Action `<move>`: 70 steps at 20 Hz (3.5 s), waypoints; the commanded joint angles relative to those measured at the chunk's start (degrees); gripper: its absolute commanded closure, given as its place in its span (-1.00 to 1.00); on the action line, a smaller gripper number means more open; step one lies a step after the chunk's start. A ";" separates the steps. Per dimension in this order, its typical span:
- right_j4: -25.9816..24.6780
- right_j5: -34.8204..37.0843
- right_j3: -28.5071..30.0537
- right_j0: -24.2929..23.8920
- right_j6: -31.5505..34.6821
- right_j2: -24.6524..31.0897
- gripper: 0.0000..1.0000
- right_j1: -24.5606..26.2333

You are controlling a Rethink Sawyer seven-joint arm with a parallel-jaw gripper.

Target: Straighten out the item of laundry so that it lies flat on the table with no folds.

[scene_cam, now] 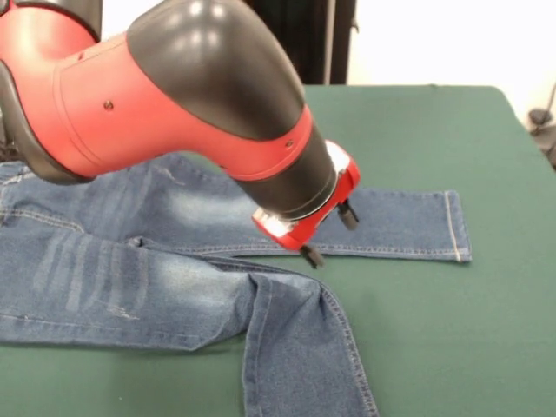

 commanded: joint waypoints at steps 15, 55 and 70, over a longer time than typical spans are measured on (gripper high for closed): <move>-23.17 -1.23 -44.39 14.06 2.36 10.87 -1.00 10.03; -96.43 24.50 -52.63 5.96 2.22 70.29 -1.00 24.00; -122.48 32.11 -50.16 4.91 2.48 81.60 1.00 25.60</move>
